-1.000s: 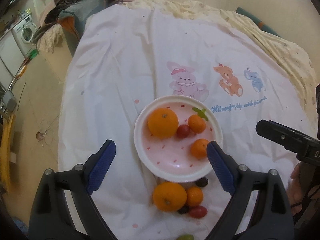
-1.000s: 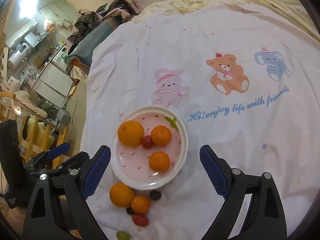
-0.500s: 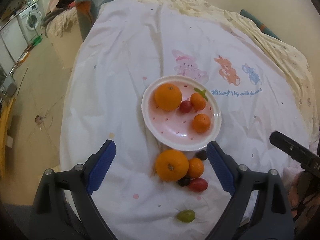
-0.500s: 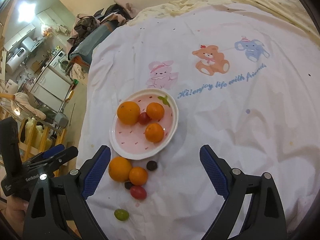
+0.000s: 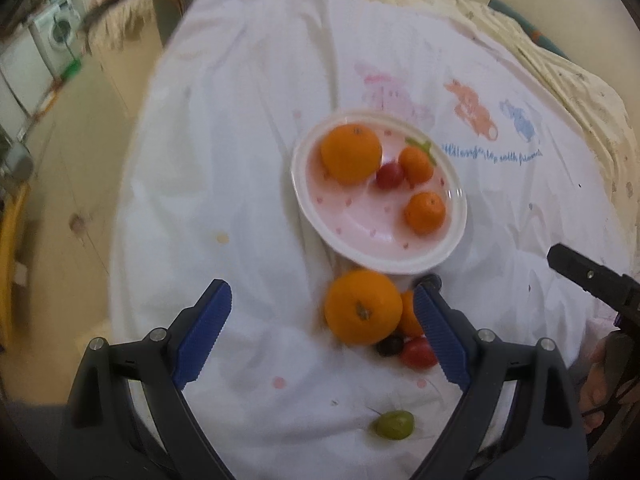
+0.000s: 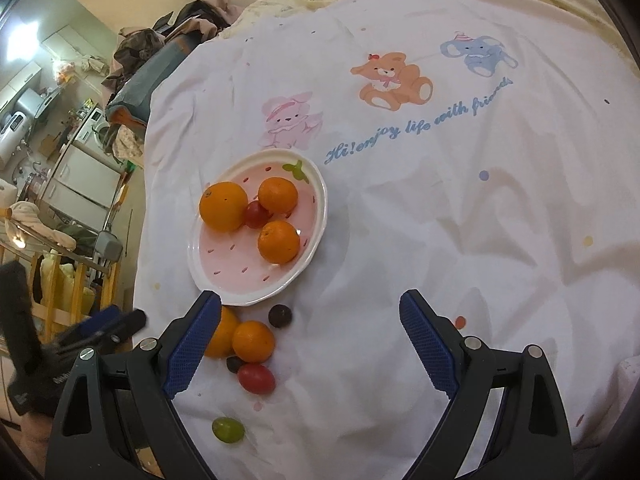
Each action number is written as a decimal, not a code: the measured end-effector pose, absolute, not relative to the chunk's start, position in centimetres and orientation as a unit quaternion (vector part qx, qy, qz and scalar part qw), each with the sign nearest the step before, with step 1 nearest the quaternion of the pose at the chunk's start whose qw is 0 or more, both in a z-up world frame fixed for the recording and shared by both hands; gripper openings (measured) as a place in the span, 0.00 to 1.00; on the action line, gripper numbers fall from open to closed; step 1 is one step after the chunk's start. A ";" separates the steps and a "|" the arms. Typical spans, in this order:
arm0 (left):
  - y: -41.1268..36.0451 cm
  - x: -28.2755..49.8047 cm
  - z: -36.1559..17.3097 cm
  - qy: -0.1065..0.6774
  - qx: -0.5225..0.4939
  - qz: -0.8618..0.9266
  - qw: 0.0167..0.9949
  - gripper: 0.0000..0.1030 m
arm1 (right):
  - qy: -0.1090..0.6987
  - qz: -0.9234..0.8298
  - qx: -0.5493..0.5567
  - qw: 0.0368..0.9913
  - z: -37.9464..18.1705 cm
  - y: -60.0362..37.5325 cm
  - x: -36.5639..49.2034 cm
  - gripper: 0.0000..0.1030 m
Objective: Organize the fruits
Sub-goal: 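Move the left tool to the large orange beside the plate and grasp it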
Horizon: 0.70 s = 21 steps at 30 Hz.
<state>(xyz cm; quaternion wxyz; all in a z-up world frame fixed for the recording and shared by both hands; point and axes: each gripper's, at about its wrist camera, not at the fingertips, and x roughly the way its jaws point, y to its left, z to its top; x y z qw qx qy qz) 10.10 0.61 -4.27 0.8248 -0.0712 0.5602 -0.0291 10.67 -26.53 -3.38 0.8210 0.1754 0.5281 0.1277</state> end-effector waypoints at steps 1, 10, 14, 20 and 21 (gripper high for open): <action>0.5 10.2 -4.9 0.571 -0.080 -0.031 0.817 0.88 | 0.528 0.129 0.175 0.821 -3.4 -26.4 10.8 0.90; -0.1 11.5 -9.1 0.624 -0.123 -0.025 0.771 0.84 | 0.532 0.117 0.181 0.819 -3.7 -27.3 10.8 0.90; -0.4 11.6 -10.0 0.637 -0.145 -0.027 0.757 0.84 | 0.535 0.118 0.190 0.815 -3.7 -27.6 10.9 0.90; -0.8 12.5 -11.9 0.642 -0.180 -0.030 0.745 0.68 | 0.528 0.115 0.181 0.822 -3.2 -27.7 10.8 0.90; -0.8 12.5 -12.2 0.642 -0.181 -0.028 0.744 0.68 | 0.528 0.114 0.182 0.822 -3.2 -27.7 10.8 0.90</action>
